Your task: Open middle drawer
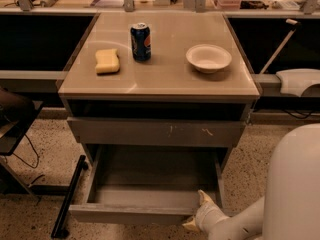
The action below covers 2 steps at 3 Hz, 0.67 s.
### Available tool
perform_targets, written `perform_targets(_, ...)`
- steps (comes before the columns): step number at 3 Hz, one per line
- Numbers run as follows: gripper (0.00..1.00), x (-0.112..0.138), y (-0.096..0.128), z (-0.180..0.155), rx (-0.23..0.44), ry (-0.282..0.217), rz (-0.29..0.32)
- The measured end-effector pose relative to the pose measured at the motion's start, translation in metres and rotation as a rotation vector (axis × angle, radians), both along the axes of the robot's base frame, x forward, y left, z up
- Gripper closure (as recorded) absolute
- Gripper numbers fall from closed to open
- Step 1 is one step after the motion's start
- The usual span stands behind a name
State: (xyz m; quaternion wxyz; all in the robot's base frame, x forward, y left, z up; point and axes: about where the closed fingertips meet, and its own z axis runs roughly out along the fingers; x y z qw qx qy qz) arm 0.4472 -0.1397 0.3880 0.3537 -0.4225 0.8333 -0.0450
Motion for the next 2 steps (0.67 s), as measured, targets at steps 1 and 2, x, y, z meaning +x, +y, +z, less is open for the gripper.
perform_targets(1,1.00,-0.004,0.000,-0.001,0.001,0.000,0.000)
perform_targets(2,1.00,-0.019,-0.001,-0.004,0.004,-0.001,0.003)
